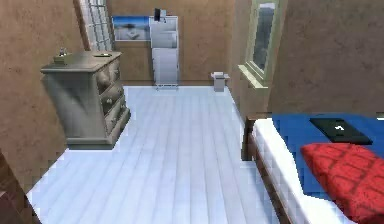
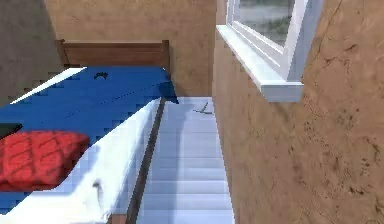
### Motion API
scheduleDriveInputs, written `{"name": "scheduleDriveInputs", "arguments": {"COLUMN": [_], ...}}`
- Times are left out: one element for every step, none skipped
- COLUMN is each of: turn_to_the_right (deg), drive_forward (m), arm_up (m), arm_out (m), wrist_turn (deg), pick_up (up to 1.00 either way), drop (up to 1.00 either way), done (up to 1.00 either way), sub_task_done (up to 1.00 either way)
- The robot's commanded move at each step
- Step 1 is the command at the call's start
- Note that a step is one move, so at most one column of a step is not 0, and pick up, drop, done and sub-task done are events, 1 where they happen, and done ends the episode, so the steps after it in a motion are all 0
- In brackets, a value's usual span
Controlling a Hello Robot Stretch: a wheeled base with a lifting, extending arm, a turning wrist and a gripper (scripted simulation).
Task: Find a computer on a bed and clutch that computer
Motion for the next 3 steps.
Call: {"name": "scheduleDriveInputs", "arguments": {"turn_to_the_right": [12.0, 0.0, -45.0], "drive_forward": [0.0, 0.6, 0.0], "arm_up": [0.0, 0.0, 0.0], "arm_out": [0.0, 0.0, 0.0], "wrist_turn": [0.0, 0.0, 0.0], "pick_up": [0.0, 0.0, 0.0], "drop": [0.0, 0.0, 0.0], "done": [0.0, 0.0, 0.0], "sub_task_done": [0.0, 0.0, 0.0]}}
